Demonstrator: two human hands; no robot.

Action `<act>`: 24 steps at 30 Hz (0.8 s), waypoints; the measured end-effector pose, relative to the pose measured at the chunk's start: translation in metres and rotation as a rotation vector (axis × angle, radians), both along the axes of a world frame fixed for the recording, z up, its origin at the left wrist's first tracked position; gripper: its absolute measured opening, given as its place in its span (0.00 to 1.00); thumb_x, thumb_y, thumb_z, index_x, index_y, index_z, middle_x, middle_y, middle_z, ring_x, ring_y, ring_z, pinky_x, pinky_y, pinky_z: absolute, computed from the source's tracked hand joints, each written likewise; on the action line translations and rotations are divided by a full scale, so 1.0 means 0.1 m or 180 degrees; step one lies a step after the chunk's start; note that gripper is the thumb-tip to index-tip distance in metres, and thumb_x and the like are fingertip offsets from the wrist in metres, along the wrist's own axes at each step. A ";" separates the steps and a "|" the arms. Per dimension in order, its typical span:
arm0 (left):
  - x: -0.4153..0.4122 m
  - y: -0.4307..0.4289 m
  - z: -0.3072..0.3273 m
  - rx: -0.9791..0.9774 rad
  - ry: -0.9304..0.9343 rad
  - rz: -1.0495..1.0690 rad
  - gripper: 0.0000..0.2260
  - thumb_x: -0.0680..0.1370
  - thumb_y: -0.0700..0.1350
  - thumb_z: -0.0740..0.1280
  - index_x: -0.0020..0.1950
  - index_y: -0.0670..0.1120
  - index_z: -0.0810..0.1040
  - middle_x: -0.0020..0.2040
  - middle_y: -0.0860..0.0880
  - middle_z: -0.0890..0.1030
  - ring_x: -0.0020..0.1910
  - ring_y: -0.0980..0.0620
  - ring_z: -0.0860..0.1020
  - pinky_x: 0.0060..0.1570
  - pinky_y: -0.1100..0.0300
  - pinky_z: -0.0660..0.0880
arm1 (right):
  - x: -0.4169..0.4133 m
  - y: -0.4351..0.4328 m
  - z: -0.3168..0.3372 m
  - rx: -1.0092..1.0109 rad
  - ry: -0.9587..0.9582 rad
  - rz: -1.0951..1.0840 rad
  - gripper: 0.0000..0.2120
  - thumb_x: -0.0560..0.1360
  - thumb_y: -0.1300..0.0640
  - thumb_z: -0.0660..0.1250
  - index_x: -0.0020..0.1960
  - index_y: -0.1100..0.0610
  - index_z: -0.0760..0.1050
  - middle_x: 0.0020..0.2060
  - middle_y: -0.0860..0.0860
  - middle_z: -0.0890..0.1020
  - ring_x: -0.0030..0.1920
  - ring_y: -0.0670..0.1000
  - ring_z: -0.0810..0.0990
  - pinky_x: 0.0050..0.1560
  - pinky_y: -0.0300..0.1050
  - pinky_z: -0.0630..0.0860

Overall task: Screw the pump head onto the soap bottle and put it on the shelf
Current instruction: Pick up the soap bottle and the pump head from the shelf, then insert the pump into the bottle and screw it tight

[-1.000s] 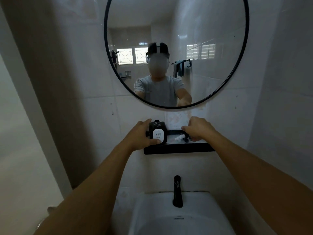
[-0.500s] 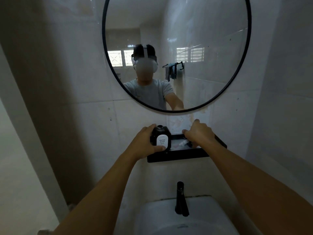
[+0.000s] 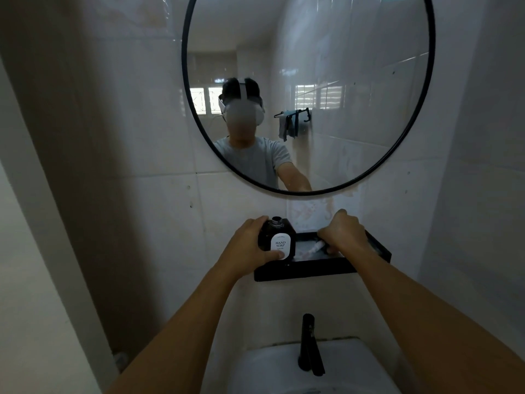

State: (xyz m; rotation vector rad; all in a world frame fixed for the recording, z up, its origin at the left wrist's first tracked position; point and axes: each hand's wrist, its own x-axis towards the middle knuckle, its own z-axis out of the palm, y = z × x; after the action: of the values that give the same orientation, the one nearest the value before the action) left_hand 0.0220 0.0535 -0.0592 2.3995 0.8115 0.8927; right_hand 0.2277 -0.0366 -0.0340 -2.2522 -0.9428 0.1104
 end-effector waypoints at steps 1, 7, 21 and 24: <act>0.00 0.00 0.00 0.0014 -0.0004 0.0004 0.42 0.65 0.53 0.80 0.74 0.48 0.65 0.62 0.47 0.74 0.57 0.52 0.74 0.54 0.62 0.69 | 0.01 0.00 0.00 0.0031 0.0039 -0.0005 0.16 0.68 0.57 0.71 0.50 0.60 0.68 0.39 0.55 0.80 0.32 0.54 0.82 0.24 0.39 0.70; 0.00 -0.01 0.00 0.0063 0.0003 0.0007 0.41 0.65 0.53 0.79 0.74 0.47 0.66 0.61 0.47 0.75 0.57 0.52 0.74 0.53 0.63 0.69 | 0.05 -0.07 0.12 0.0308 0.0032 0.0000 0.15 0.65 0.54 0.74 0.41 0.62 0.72 0.28 0.52 0.74 0.27 0.50 0.73 0.24 0.39 0.65; 0.01 -0.02 0.00 0.0122 0.0062 0.0086 0.40 0.66 0.54 0.79 0.74 0.48 0.65 0.62 0.46 0.75 0.58 0.50 0.74 0.53 0.62 0.69 | -0.50 -0.29 0.88 0.2480 -0.0351 0.1415 0.17 0.71 0.54 0.76 0.57 0.53 0.76 0.38 0.43 0.83 0.39 0.35 0.83 0.36 0.24 0.75; 0.02 -0.02 0.01 0.0122 0.0117 0.0091 0.41 0.66 0.54 0.79 0.74 0.48 0.65 0.63 0.46 0.75 0.59 0.49 0.75 0.54 0.61 0.70 | -0.56 -0.18 0.80 0.2490 -0.0504 0.1718 0.19 0.72 0.56 0.76 0.59 0.56 0.75 0.40 0.48 0.84 0.40 0.42 0.85 0.42 0.30 0.79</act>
State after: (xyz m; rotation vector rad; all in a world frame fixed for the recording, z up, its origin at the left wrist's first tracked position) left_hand 0.0238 0.0520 -0.0579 2.4499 0.8520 0.8853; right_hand 0.1713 -0.0548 0.0458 -1.2757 -1.3690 -0.1770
